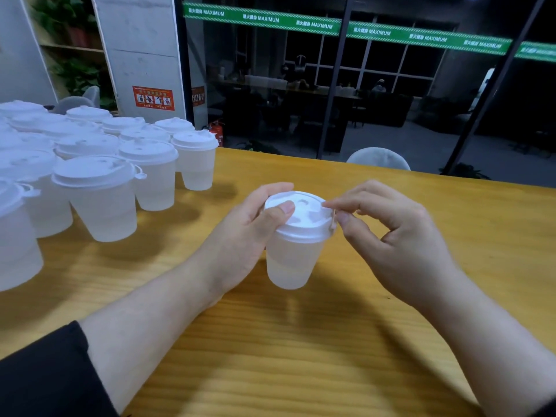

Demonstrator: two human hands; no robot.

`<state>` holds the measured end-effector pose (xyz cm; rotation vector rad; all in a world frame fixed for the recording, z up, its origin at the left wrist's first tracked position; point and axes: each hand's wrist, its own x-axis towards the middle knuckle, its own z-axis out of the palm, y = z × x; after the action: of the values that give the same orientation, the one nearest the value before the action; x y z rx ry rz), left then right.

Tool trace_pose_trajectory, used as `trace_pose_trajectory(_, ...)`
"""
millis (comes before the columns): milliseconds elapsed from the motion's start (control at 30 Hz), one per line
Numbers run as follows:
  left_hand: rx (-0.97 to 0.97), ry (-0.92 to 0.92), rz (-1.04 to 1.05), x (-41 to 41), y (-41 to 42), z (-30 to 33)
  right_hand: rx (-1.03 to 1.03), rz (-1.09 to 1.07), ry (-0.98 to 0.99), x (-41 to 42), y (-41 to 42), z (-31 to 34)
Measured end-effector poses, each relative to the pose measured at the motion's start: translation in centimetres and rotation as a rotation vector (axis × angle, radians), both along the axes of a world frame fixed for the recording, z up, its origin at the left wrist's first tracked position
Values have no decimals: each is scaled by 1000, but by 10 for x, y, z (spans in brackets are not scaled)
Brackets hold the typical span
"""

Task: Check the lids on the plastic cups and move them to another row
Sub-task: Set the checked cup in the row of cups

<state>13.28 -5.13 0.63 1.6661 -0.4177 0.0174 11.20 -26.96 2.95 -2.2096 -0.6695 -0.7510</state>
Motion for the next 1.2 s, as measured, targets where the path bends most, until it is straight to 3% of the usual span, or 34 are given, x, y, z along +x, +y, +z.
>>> trace_pose_trajectory(167,11,-6,-4,0,0,0,-96,-14,-19,0,-4,-1)
trace_pose_trajectory(367,26,3,3,-1,0,2,-68,-39,-43,-1,1,-3)
trace_pose_trajectory(533,-16,23,18,-2,1,4,79,-41,24,-3,4,-7)
trace_pose_trajectory(700,-90,180,86,2,-3,-3,178,113,451,-3,24,-12)
trace_pose_trajectory(1033,-127,339,51,6,-3,-5,298,53,535,-5,48,-4)
trace_pose_trajectory(1200,-402,504,19,5,-3,-3,584,76,472,2,59,3)
